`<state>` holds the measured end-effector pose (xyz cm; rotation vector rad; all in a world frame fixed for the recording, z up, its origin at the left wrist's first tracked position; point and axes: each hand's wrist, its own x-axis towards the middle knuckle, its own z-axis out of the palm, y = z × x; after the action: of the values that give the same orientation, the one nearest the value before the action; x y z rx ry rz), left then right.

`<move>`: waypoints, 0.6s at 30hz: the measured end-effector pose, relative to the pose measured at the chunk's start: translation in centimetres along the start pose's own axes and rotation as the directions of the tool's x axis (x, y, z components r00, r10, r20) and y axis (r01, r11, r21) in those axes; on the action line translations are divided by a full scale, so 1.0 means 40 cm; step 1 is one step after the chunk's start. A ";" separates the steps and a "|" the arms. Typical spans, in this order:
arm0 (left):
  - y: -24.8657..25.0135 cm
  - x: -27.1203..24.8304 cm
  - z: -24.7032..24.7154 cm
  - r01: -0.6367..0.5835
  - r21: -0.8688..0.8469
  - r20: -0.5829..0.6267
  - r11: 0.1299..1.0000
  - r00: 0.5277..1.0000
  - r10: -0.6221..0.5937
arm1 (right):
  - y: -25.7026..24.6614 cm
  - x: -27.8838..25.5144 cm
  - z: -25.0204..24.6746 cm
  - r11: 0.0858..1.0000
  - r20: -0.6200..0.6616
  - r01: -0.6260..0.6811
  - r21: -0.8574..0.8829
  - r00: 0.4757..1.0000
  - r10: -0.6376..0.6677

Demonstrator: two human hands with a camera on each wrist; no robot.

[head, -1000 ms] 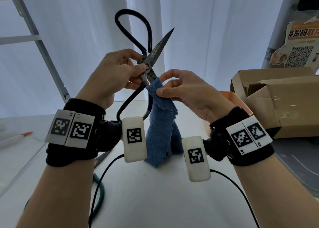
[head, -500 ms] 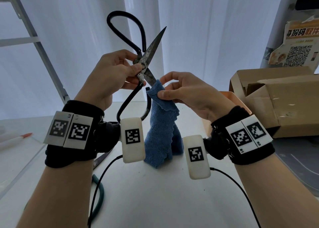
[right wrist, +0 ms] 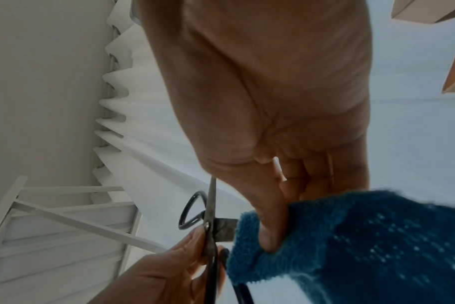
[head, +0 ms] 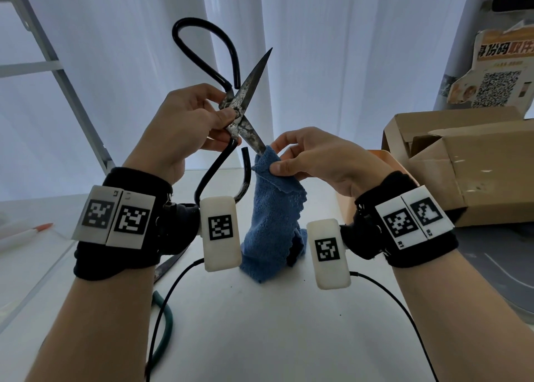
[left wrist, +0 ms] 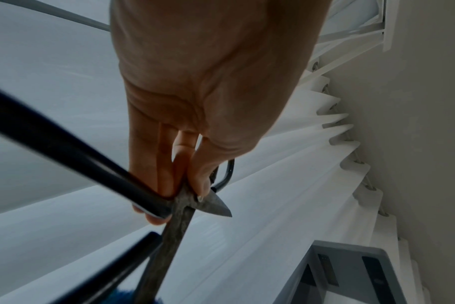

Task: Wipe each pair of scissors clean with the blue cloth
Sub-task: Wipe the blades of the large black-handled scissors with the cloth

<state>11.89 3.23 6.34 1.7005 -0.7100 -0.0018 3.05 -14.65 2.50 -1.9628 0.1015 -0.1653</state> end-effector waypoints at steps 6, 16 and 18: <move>-0.015 0.007 0.025 0.028 0.028 -0.023 0.999 0.999 -0.028 | 0.005 -0.002 -0.014 0.991 -0.050 -0.062 -0.121 0.997 0.056; 0.002 0.004 -0.034 0.013 0.025 -0.074 1.000 0.997 -0.012 | 0.023 0.000 -0.021 0.999 -0.306 0.043 0.014 0.951 -0.037; 0.000 0.003 -0.021 0.028 0.030 -0.031 0.999 0.999 -0.027 | 0.006 -0.006 -0.011 0.978 -0.282 0.101 0.183 0.958 -0.046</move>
<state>12.32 3.92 6.62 1.7355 -0.6669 0.0153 2.76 -15.11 2.44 -1.7377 0.1870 -0.4822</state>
